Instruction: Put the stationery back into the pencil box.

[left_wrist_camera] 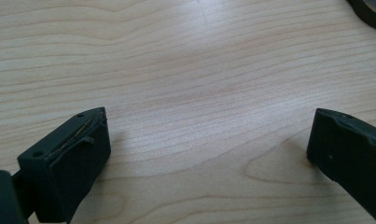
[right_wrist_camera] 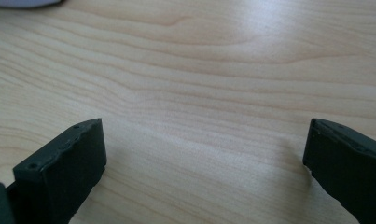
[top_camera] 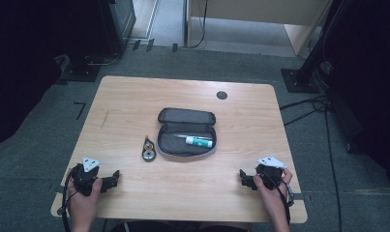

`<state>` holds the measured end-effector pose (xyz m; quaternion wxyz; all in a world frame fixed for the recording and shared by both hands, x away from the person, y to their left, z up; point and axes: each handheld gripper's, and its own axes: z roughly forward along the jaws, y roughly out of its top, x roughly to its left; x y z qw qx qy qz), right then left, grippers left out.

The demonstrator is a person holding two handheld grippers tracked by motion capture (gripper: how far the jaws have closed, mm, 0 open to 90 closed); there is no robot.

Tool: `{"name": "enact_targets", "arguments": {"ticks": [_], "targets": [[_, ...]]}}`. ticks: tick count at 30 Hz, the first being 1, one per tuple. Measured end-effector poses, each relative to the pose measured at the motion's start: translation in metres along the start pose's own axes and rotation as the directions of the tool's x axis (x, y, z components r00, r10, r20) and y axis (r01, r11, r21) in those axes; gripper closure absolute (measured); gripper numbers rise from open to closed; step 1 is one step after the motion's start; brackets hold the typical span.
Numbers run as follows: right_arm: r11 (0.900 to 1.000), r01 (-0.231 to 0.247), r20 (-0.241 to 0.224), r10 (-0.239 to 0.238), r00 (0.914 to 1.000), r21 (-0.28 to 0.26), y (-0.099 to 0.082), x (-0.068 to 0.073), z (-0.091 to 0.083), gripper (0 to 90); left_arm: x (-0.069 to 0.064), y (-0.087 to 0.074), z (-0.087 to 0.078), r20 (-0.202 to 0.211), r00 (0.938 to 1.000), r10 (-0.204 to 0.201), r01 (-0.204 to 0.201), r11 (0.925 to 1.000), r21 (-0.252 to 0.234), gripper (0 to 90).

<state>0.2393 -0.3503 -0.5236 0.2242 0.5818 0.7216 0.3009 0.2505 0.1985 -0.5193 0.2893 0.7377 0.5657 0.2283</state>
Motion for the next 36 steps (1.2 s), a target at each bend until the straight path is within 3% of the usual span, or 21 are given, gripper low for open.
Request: {"name": "enact_targets", "arguments": {"ticks": [7,12,14,24,30,36], "targets": [[0.9997,0.013,-0.015,-0.013,0.9998,-0.021,-0.005,-0.003,-0.001,0.0,0.000,0.000,0.000,-0.002,1.0000,-0.002,0.002,1.0000,0.001,0.0],[0.9997,0.017,-0.017,-0.017,0.9997,-0.020,-0.005,-0.003,-0.001,0.0,-0.004,0.002,0.000,-0.033,0.9990,-0.031,0.032,0.9994,0.017,0.0],[0.9996,0.020,-0.018,-0.021,0.9996,-0.021,-0.005,-0.003,-0.001,0.0,-0.009,0.003,0.000,-0.034,0.9991,-0.024,0.025,0.9995,0.018,0.0],[0.9992,0.034,-0.033,-0.035,0.9988,-0.021,-0.005,-0.002,-0.001,0.0,-0.046,0.022,0.004,0.078,0.9966,0.028,-0.027,0.9995,-0.013,0.0],[0.9989,0.042,-0.038,-0.043,0.9983,-0.021,-0.005,-0.002,-0.001,0.0,-0.070,0.035,0.014,0.105,0.9930,0.053,-0.051,0.9984,-0.026,0.0],[0.9987,0.046,-0.042,-0.047,0.9980,-0.022,-0.005,-0.002,-0.001,0.0,-0.085,0.045,0.025,0.137,0.9890,0.055,-0.051,0.9982,-0.032,0.0]]}}
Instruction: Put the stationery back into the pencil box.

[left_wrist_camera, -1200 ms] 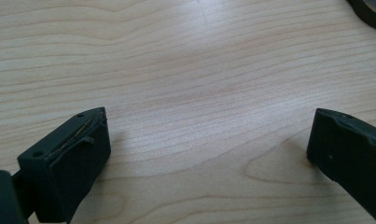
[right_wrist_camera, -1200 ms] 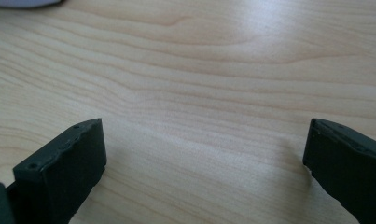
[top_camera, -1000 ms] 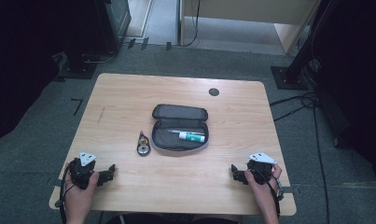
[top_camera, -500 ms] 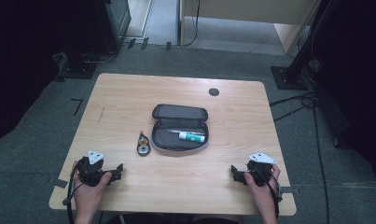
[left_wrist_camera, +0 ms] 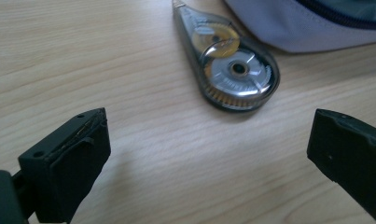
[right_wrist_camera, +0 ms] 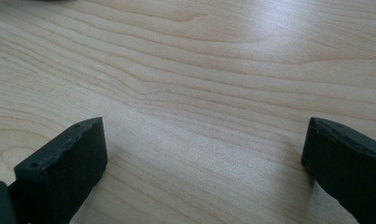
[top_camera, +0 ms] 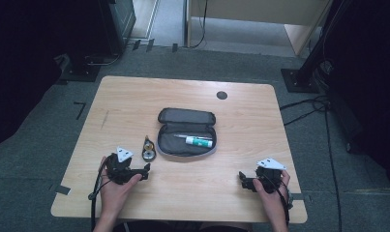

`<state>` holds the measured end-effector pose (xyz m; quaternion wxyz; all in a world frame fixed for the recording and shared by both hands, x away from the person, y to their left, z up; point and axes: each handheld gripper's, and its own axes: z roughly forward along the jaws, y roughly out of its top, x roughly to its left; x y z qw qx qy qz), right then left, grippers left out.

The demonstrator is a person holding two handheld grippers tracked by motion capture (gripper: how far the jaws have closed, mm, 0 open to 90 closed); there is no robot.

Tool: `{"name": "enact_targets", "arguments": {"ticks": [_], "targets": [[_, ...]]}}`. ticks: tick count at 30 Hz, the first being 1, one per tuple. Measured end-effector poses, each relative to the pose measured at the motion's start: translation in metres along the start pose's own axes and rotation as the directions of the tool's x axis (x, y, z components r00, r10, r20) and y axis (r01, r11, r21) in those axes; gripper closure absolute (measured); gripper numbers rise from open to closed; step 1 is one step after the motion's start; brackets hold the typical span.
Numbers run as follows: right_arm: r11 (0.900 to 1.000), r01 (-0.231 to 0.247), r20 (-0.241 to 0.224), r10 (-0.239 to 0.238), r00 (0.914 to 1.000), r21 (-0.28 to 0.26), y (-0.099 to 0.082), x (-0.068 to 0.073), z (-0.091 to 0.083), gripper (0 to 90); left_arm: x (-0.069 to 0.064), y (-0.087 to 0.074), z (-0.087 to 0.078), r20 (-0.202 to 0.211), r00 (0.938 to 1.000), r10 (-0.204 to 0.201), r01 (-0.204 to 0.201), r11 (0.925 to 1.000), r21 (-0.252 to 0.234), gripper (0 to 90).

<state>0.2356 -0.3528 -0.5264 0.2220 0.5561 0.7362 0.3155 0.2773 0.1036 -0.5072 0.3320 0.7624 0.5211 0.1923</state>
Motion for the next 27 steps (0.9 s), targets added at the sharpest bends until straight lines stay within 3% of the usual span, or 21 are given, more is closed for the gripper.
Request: {"name": "enact_targets", "arguments": {"ticks": [5,9,11,12,14,20,27], "targets": [[1.0000,0.001,-0.002,-0.001,1.0000,0.001,0.000,0.000,0.000,0.0,-0.008,0.006,0.012,0.007,0.9998,0.016,-0.016,0.9999,0.006,0.0],[1.0000,0.002,-0.003,-0.002,1.0000,0.000,0.000,0.000,0.000,0.0,-0.013,0.011,0.020,-0.026,0.9989,0.038,-0.038,0.9992,0.015,1.3],[1.0000,0.003,-0.004,-0.003,1.0000,0.000,0.000,0.000,0.000,0.0,-0.015,0.012,0.023,-0.086,0.9958,0.033,-0.034,0.9994,-0.010,13.6],[1.0000,0.004,-0.004,-0.004,1.0000,0.000,0.000,0.000,0.000,0.0,-0.014,0.013,0.024,-0.087,0.9955,0.037,-0.038,0.9993,-0.009,16.6],[1.0000,0.005,-0.005,-0.005,1.0000,0.000,0.000,0.000,0.000,0.0,-0.013,0.014,0.026,-0.072,0.9971,0.028,-0.029,0.9995,-0.014,18.4],[1.0000,0.006,-0.006,-0.006,1.0000,0.000,0.000,0.000,0.000,0.0,-0.013,0.016,0.030,-0.068,0.9947,0.077,-0.079,0.9967,-0.022,27.7],[1.0000,0.006,-0.007,-0.006,1.0000,0.000,0.000,0.000,0.000,0.0,-0.007,0.017,0.030,-0.028,0.9971,0.070,-0.071,0.9972,-0.023,41.6]]}}
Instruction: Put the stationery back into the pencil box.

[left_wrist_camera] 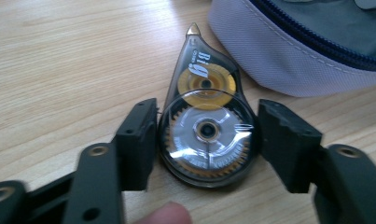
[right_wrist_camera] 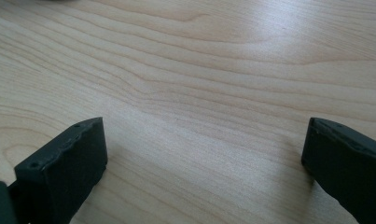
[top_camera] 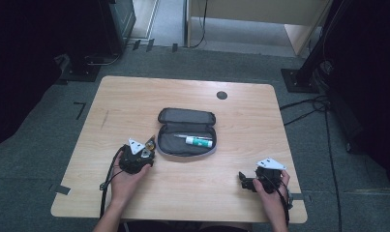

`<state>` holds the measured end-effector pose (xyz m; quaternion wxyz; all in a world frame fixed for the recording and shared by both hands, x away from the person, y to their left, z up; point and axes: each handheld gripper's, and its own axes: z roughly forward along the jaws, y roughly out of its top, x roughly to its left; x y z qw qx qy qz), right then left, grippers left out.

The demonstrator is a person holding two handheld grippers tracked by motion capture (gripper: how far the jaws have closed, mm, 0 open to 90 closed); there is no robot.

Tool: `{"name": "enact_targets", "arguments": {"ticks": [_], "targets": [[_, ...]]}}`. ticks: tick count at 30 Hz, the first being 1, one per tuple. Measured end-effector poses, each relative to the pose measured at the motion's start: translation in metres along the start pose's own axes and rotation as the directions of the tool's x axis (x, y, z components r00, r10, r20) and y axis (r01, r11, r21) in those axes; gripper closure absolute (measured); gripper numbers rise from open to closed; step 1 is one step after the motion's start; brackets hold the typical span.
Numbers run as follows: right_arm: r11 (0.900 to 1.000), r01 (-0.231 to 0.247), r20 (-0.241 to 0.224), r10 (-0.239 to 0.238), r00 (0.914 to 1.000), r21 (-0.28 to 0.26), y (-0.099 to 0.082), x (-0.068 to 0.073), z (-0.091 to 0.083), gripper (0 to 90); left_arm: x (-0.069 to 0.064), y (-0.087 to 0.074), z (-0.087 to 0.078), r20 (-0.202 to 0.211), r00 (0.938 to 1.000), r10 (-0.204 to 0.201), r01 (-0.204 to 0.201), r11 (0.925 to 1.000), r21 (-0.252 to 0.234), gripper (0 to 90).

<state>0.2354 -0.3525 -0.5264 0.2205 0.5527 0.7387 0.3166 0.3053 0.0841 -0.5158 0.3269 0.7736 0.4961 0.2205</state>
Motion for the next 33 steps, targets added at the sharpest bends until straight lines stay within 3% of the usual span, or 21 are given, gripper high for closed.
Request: {"name": "enact_targets", "arguments": {"ticks": [5,15,22,33], "targets": [[1.0000,0.000,0.000,0.000,1.0000,0.000,0.000,0.000,0.000,0.0,0.003,-0.002,-0.004,0.011,0.9997,-0.021,0.021,0.9998,-0.002,42.0],[1.0000,0.000,0.000,0.000,1.0000,0.000,0.000,0.000,0.000,0.0,0.010,-0.001,-0.020,0.024,0.9983,-0.054,0.055,0.9972,-0.052,42.2],[1.0000,0.000,0.000,0.000,1.0000,0.000,0.000,0.000,0.000,0.0,0.013,0.006,-0.031,0.031,0.9978,-0.058,0.060,0.9949,-0.081,42.3],[1.0000,0.001,0.000,-0.001,1.0000,0.000,0.000,0.000,0.000,0.0,0.008,0.023,-0.044,0.053,0.9974,-0.049,0.055,0.9907,-0.124,42.3]]}}
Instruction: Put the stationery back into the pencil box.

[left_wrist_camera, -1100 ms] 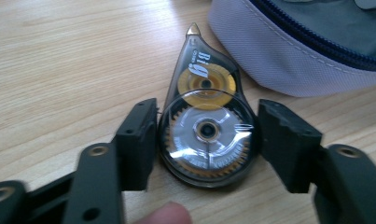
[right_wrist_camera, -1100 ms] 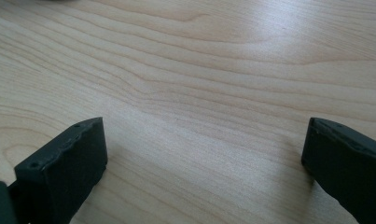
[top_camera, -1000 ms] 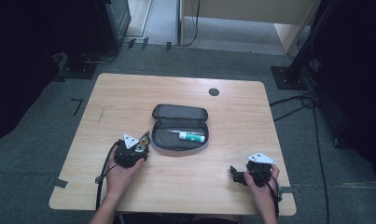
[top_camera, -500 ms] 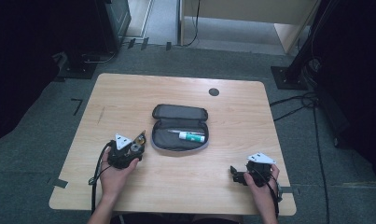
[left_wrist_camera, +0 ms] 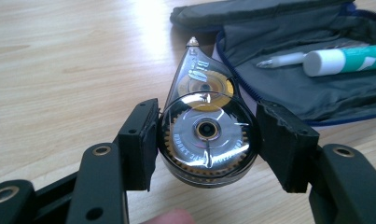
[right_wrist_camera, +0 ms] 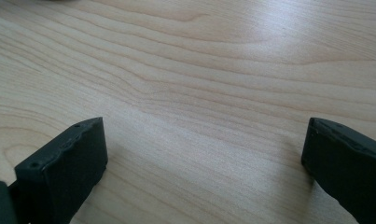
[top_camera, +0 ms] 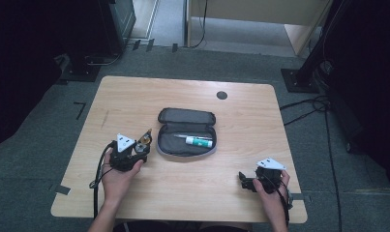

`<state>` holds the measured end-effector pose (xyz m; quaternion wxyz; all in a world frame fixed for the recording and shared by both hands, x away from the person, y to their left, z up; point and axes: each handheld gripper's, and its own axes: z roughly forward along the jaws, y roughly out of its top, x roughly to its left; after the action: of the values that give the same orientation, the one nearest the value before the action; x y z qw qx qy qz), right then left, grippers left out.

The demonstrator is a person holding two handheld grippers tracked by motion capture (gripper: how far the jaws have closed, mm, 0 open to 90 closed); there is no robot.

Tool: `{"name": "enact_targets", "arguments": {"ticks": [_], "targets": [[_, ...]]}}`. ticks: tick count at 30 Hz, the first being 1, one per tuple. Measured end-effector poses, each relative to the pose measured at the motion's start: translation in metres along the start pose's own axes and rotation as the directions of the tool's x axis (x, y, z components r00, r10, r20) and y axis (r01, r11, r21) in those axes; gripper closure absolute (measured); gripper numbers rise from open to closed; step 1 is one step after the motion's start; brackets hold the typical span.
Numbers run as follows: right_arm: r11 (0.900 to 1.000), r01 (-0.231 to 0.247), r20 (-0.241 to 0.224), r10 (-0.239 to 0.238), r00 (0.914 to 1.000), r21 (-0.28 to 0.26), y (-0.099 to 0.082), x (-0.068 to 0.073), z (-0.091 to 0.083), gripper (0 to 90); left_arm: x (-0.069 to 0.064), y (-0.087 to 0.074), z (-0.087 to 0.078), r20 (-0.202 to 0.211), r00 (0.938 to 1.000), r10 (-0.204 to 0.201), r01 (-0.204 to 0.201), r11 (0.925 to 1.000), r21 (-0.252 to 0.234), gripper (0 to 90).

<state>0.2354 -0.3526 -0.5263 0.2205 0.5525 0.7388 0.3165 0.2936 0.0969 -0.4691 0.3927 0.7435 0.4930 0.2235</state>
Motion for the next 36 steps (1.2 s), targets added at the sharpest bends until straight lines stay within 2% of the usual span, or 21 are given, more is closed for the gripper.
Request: {"name": "enact_targets", "arguments": {"ticks": [11,29,36], "targets": [[1.0000,-0.002,0.000,0.002,1.0000,0.001,0.000,0.000,0.000,0.0,-0.012,0.015,0.001,0.031,0.9993,0.022,-0.022,0.9996,-0.019,42.3],[1.0000,0.001,-0.005,-0.001,1.0000,0.001,0.000,0.000,0.000,0.0,-0.037,0.033,0.021,0.091,0.9944,0.054,-0.053,0.9985,-0.015,42.3],[1.0000,0.003,-0.007,-0.003,1.0000,0.001,0.000,0.000,0.000,0.0,-0.044,0.035,0.031,0.108,0.9931,0.046,-0.045,0.9990,-0.005,42.3]]}}
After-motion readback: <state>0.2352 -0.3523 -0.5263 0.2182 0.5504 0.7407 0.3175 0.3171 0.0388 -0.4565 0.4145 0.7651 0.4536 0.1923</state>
